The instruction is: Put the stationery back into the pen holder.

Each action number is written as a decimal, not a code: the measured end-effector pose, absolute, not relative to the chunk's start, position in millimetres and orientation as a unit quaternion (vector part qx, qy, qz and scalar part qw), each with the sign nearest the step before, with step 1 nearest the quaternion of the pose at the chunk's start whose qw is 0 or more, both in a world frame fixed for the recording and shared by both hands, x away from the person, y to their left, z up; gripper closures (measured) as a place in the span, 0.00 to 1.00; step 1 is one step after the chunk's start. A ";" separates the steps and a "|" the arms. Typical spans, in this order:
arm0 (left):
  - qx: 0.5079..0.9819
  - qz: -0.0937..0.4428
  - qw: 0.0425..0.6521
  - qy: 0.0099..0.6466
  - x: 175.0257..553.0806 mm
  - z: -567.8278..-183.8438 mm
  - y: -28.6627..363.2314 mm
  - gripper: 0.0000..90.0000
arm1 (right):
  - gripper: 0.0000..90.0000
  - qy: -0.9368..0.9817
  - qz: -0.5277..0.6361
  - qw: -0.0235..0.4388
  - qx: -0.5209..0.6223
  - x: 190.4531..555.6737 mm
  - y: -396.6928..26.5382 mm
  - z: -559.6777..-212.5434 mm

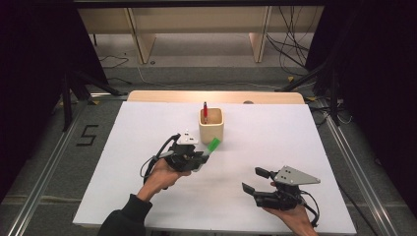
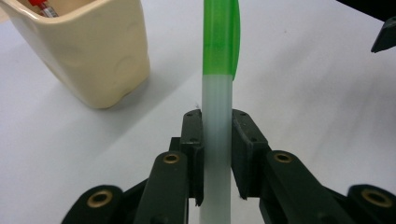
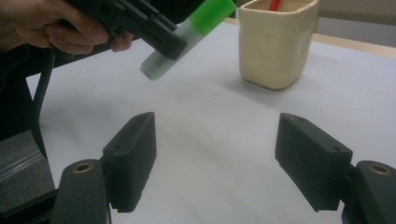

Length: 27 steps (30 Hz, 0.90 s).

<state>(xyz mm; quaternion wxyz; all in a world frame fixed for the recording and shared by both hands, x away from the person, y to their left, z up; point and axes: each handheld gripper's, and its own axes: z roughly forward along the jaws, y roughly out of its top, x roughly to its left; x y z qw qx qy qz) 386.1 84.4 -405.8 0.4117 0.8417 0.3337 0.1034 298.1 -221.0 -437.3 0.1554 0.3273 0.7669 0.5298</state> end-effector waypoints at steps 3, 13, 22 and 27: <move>0.832 0.115 0.422 0.342 387.8 -404.2 86.1 0.85 | 0.33 0.762 0.531 0.159 0.334 297.8 -225.5 -438.9; 0.800 0.144 0.455 0.363 395.9 -396.9 91.9 0.85 | 0.31 0.754 0.529 0.172 0.349 292.6 -234.5 -445.2; 0.770 0.171 0.482 0.382 416.4 -373.6 87.9 0.85 | 0.30 0.757 0.527 0.164 0.350 288.2 -233.9 -448.5; 0.758 0.177 0.489 0.392 432.6 -367.5 80.5 0.85 | 0.29 0.757 0.530 0.162 0.345 285.6 -232.8 -447.5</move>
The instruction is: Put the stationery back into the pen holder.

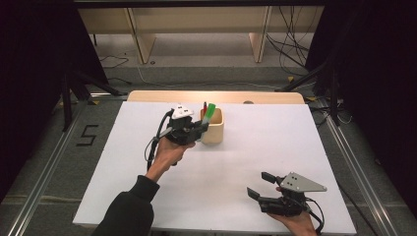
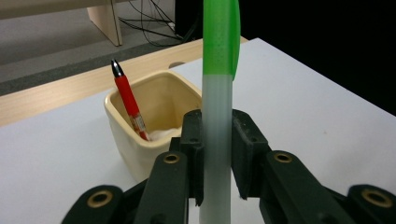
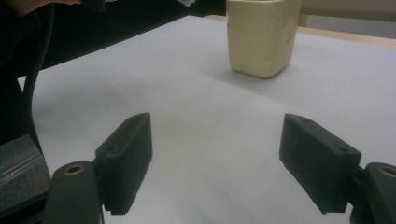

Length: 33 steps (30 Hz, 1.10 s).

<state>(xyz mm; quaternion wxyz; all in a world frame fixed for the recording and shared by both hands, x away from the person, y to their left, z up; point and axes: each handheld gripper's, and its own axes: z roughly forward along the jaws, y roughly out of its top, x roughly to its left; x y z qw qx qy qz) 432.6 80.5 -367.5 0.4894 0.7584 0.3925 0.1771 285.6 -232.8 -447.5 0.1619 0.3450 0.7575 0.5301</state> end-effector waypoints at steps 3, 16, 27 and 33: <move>0.759 0.179 0.486 0.395 441.1 -366.9 76.6 0.85 | 0.29 0.758 0.531 0.160 0.344 283.6 -232.6 -447.3; 0.747 0.193 0.491 0.404 469.4 -357.5 59.7 0.85 | 0.29 0.760 0.532 0.160 0.337 280.6 -231.9 -447.6; 0.740 0.202 0.487 0.418 490.5 -363.3 50.1 0.85 | 0.28 0.763 0.531 0.160 0.332 279.5 -230.3 -448.3; 0.735 0.199 0.483 0.432 501.1 -373.2 49.2 0.85 | 0.28 0.767 0.528 0.160 0.329 278.7 -228.9 -448.9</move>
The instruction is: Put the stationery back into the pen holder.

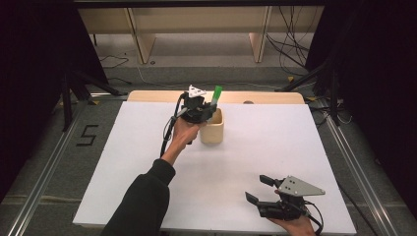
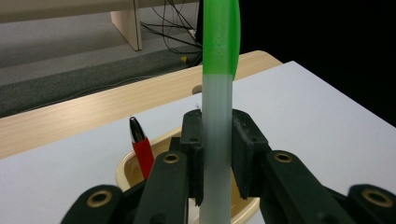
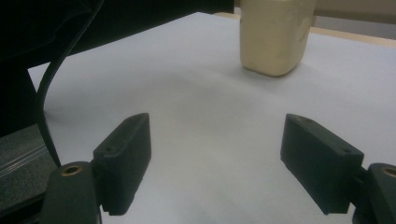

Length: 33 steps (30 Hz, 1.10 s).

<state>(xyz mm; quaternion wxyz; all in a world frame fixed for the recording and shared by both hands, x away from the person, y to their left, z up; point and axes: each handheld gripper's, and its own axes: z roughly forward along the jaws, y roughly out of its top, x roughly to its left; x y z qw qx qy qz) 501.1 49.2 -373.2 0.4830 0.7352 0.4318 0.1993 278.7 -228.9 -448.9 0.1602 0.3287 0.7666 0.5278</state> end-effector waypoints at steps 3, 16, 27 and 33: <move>0.731 0.201 0.484 0.437 504.5 -376.4 48.9 0.85 | 0.28 0.767 0.528 0.160 0.328 278.8 -228.9 -449.2; 0.731 0.195 0.475 0.449 510.1 -387.4 44.2 0.84 | 0.29 0.771 0.527 0.158 0.322 278.4 -227.6 -449.5; 0.749 0.181 0.452 0.449 512.4 -395.7 41.2 0.83 | 0.29 0.771 0.528 0.157 0.321 278.3 -227.4 -449.3; 0.767 0.182 0.437 0.433 507.2 -388.8 44.1 0.71 | 0.29 0.770 0.529 0.157 0.321 278.8 -227.8 -449.2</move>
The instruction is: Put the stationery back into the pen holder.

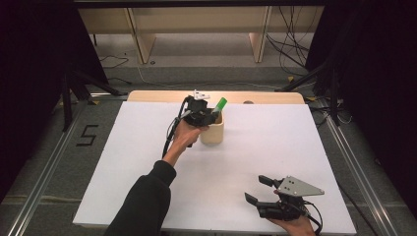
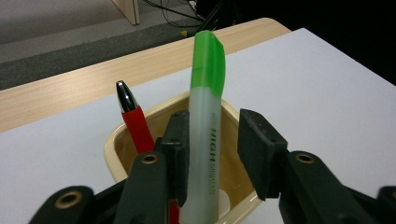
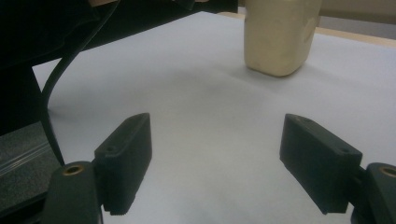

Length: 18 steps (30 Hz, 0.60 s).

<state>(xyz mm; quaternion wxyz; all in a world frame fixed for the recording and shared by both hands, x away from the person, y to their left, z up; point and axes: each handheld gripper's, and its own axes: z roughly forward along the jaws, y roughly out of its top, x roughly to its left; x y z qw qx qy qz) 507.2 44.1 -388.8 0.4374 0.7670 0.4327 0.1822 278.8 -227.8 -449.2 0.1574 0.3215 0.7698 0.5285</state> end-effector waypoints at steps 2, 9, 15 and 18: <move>0.767 0.184 0.434 0.435 506.6 -387.8 45.1 0.74 | 0.29 0.768 0.530 0.156 0.323 279.2 -228.0 -449.3; 0.780 0.181 0.411 0.436 507.5 -389.6 47.5 0.85 | 0.29 0.768 0.530 0.157 0.323 279.0 -228.1 -448.9; 0.780 0.175 0.422 0.428 502.3 -382.6 52.7 0.74 | 0.29 0.768 0.529 0.158 0.324 279.1 -228.5 -448.8; 0.783 0.171 0.427 0.418 496.1 -377.2 55.4 0.63 | 0.29 0.768 0.529 0.158 0.324 278.9 -228.2 -448.6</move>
